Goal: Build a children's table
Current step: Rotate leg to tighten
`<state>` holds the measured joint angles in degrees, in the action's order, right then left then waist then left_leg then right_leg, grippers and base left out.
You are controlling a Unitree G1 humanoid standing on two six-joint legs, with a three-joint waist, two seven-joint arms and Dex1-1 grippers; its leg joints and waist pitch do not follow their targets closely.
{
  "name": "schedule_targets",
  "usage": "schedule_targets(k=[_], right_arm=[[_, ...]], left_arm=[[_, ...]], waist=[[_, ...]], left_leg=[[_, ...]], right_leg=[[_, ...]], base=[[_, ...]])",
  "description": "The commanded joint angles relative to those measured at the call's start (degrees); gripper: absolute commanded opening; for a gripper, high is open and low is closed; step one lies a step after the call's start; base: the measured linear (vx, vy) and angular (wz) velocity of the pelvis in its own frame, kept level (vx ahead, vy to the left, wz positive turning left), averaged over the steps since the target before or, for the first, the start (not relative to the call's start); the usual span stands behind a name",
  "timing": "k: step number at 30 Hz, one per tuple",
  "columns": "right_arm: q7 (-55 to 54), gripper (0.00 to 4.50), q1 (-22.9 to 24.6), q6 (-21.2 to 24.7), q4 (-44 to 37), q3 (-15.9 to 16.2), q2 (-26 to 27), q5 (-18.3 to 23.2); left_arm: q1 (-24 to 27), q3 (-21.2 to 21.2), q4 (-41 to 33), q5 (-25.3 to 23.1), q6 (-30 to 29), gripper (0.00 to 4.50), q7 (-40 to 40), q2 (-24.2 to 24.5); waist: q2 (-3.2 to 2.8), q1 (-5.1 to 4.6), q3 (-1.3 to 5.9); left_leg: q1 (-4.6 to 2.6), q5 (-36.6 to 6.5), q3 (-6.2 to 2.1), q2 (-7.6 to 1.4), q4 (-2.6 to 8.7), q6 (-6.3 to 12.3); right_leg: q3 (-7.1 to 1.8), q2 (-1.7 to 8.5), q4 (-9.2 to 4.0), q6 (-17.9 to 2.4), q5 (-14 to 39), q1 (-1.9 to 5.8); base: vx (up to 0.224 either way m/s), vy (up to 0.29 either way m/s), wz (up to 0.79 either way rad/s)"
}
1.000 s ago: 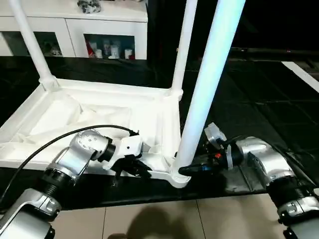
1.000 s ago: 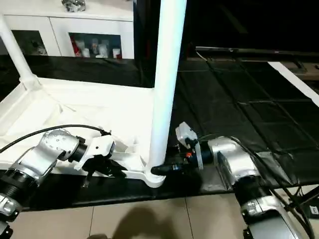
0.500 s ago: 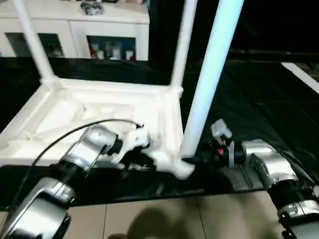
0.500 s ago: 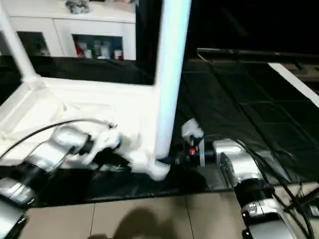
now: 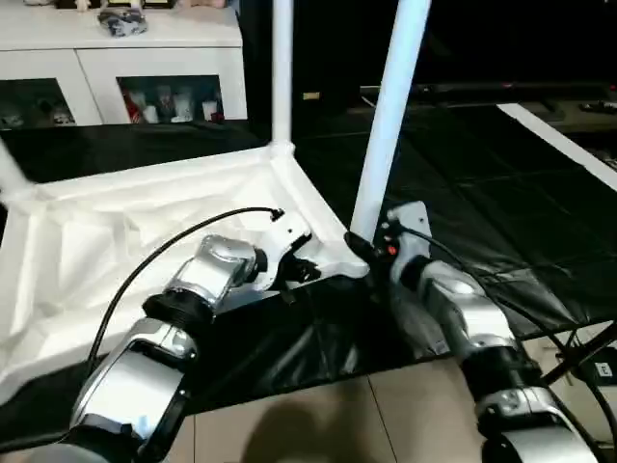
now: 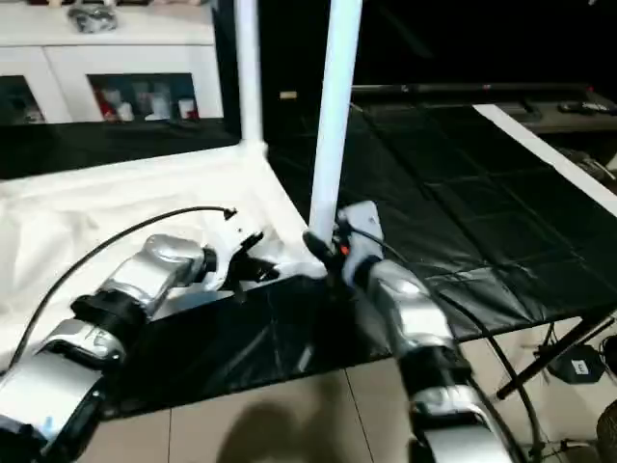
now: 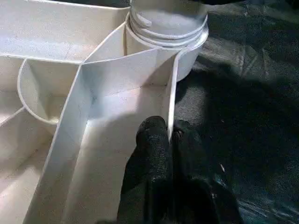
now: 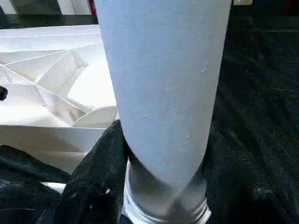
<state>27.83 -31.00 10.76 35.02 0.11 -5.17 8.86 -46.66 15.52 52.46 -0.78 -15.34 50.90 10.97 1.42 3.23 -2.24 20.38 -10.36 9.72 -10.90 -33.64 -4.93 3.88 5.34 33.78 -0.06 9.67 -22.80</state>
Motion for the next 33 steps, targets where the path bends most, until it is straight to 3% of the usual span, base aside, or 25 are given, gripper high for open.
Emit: schedule_targets(k=[1,3,4,6,9,13,15,16,18,21,24,28,33], right_arm=[[4.87,2.67,2.19,2.99,0.66,5.76,5.7,0.82],[6.0,2.67,2.9,2.86,-0.45,5.34,4.65,1.53],[6.29,2.68,3.32,2.79,-1.04,5.25,4.08,1.58],[7.2,3.05,4.0,2.41,-1.85,5.28,3.02,1.5],[12.24,3.27,6.15,0.96,-4.47,4.87,-0.72,1.96],[16.26,3.56,7.22,0.39,-6.12,4.34,-3.42,3.45],[22.37,3.83,8.04,0.45,-8.17,3.78,-6.65,5.67],[25.87,3.9,8.28,0.3,-9.11,3.89,-8.39,6.51],[28.96,4.03,8.5,0.32,-10.07,4.34,-10.07,6.95],[38.25,4.03,7.6,0.31,-11.15,5.63,-14.86,7.55],[42.53,4.03,6.32,-0.47,-10.56,6.08,-16.49,7.57],[48.55,4.03,4.61,-0.23,-9.45,7.26,-17.98,8.29],[55.87,3.53,2.49,-0.56,-7.52,10.14,-19.24,8.07]], left_arm=[[-1.14,-1.58,-2.33,1.59,2.23,0.0,-2.68,-3.54],[-0.6,-1.34,-2.87,1.3,2.96,0.0,-1.83,-2.64],[-0.42,-1.26,-2.94,1.18,3.22,0.0,-1.44,-2.22],[-0.12,-1.11,-3.13,1.02,3.75,0.0,-0.74,-1.57],[1.46,-0.39,-5.13,1.37,6.59,0.0,4.57,0.66],[2.49,0.25,-6.36,1.71,7.22,0.0,8.27,2.1],[4.13,1.35,-8.57,2.5,8.91,0.0,14.38,3.88],[4.92,2.01,-9.84,2.87,9.39,0.0,17.45,4.78],[5.5,2.48,-10.84,3.11,9.19,0.0,19.88,5.47],[6.63,4.9,-12.91,2.77,10.38,0.0,26.51,7.67],[6.89,6.19,-13.66,2.29,10.89,0.0,29.51,8.78],[6.98,7.71,-14.08,1.06,12.11,0.0,32.31,10.02],[7.13,9.76,-15.4,-0.26,13.24,0.0,35.42,11.44]], waist=[[0.94,0.09,2.85],[0.8,0.42,2.8],[1.14,0.4,2.76],[1.04,0.75,2.9],[1.16,1.06,2.9],[1.01,1.39,3.31],[1.13,1.53,3.44],[0.7,1.55,3.59],[0.9,1.71,3.58],[0.68,2.26,3.47],[0.62,2.96,3.19],[0.7,3.35,3.14],[0.84,3.39,3.01]], left_leg=[[0.07,-17.66,-0.41,-1.58,4.79,2.22],[0.01,-16.68,-0.3,-1.6,4.72,2.47],[0.14,-16.39,-0.31,-1.61,4.78,2.54],[-0.13,-15.34,-0.23,-1.69,4.75,2.66],[0.08,-14.29,-0.15,-1.76,4.77,3.34],[0.25,-10.16,0.01,-1.99,4.57,3.92],[0.31,-8.05,0.09,-1.91,4.34,4.92],[0.32,-6.86,0.18,-1.9,4.13,5.89],[0.32,-5.04,0.34,-1.91,3.85,7.42],[0.01,-6.24,0.47,-2.19,3.82,7.68],[-0.31,-9.24,0.62,-2.63,4.02,5.82],[-0.38,-11.31,0.52,-2.69,4.09,4.35],[-0.14,-12.3,0.4,-2.74,4.21,3.33]], right_leg=[[-1.98,2.99,-5.0,-8.22,24.51,2.0],[-2.13,3.13,-4.95,-8.23,24.78,1.97],[-2.07,3.1,-4.97,-7.85,25.41,2.11],[-2.16,3.25,-4.97,-7.59,25.53,2.04],[-2.21,3.23,-4.95,-7.41,24.34,2.31],[-2.27,2.97,-3.64,-10.48,14.35,2.6],[-2.24,2.93,-3.22,-11.91,10.26,2.94],[-2.28,2.94,-2.83,-12.98,7.46,2.85],[-2.26,2.74,-2.32,-15.03,2.21,2.96],[-2.11,2.72,-2.39,-15.62,3.63,2.84],[-2.23,2.83,-2.65,-15.53,7.78,2.34],[-2.26,3.0,-2.78,-14.71,11.11,2.24],[-2.25,3.15,-2.92,-13.57,13.59,2.27]], base=[[0.0,0.0,0.0],[0.0,0.0,0.0],[0.0,0.0,0.0],[0.0,0.0,0.0],[0.0,0.0,0.0],[0.0,0.0,0.0],[0.0,0.0,0.0],[0.0,0.0,0.0],[0.0,0.0,0.0],[0.0,0.0,0.0],[0.0,0.0,0.0],[0.0,0.0,0.0],[0.0,0.0,0.0]])
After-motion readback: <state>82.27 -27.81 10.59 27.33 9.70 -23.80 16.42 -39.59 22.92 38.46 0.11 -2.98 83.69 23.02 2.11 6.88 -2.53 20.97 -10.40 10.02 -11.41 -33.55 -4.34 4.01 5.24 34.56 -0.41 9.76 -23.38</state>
